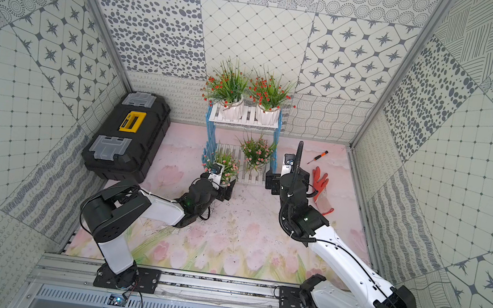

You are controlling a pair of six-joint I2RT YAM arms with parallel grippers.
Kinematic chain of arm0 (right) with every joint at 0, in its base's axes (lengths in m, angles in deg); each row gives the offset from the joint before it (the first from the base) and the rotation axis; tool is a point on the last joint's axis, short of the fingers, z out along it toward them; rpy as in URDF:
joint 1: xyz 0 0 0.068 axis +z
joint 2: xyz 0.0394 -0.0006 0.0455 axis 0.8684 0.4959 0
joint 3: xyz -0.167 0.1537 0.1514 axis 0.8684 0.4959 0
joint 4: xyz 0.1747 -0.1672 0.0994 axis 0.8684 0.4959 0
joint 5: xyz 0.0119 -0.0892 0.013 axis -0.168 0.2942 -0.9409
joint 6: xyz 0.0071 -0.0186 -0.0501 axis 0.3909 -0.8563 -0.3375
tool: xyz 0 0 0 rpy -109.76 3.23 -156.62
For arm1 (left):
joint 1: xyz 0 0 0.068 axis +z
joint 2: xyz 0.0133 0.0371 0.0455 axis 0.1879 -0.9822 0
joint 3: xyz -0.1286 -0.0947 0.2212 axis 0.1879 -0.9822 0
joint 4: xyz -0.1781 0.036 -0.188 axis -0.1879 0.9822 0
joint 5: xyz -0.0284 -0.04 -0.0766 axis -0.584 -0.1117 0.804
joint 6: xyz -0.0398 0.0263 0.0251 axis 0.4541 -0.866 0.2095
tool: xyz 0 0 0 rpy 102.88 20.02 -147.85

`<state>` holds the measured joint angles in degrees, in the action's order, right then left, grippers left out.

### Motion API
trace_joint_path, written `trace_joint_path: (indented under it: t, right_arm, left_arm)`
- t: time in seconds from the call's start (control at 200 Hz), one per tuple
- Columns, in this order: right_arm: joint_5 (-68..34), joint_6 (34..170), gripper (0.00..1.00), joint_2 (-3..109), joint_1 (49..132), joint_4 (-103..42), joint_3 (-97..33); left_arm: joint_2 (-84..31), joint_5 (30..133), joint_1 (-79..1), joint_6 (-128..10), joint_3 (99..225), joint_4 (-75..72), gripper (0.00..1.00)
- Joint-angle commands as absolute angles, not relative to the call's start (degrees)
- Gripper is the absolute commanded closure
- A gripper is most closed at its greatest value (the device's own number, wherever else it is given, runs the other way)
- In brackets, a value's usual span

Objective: Place the baby's breath potted plants on the rack by color
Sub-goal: Pick up the baby's breath potted plant from the center of the board, then place the baby's breath potted plant on the rack.

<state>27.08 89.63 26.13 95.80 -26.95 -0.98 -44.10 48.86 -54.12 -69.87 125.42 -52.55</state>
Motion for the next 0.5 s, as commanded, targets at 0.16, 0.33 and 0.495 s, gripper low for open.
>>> trace_joint_path:
  t: [0.16, 0.33, 0.495]
  right_arm:
    - [27.01, 90.07, 0.02, 26.44, 95.52, -30.2, -0.39]
    - [27.0, 89.47, 0.02, 26.65, 95.38, -30.81, -0.26]
    - [27.08, 89.04, 0.02, 26.63, 95.41, -31.0, -0.23]
  left_arm:
    - [-46.13, 48.86, -52.79, -72.74, 133.52, -54.16, 0.4]
    - [-48.23, 48.97, -51.15, -72.36, 138.62, -51.8, 0.4]
    - [-51.79, 49.61, -49.35, -71.43, 142.91, -50.95, 0.4]
